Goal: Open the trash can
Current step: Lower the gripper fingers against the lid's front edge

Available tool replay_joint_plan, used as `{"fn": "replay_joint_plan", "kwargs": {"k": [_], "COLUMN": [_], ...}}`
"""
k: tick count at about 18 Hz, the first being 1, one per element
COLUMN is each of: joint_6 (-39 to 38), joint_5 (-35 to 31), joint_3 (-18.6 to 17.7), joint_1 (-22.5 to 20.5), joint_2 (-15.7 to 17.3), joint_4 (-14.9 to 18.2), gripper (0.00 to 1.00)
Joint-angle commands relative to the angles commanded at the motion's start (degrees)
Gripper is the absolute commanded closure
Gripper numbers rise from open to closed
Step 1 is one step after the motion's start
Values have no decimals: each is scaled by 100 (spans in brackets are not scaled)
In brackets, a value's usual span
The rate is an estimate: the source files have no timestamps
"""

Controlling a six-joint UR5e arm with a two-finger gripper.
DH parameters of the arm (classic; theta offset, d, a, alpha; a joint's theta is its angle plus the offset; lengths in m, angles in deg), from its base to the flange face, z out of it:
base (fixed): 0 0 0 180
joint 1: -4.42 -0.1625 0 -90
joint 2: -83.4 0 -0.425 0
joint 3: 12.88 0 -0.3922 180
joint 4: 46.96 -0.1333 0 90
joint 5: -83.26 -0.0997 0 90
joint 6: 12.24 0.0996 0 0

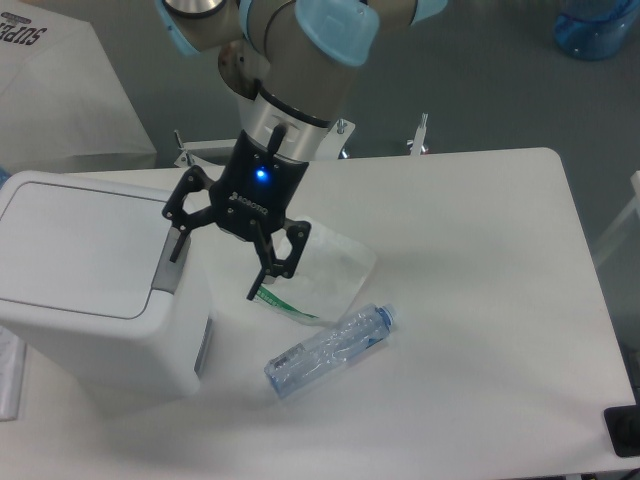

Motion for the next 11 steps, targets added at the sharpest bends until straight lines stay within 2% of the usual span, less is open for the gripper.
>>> {"fn": "replay_joint_plan", "kwargs": {"k": [11], "joint_6": [26], "joint_5": [-229], "joint_3": [-71], "joint_1": [0], "joint_2": [-44], "joint_4": [-44], "gripper": [0]}}
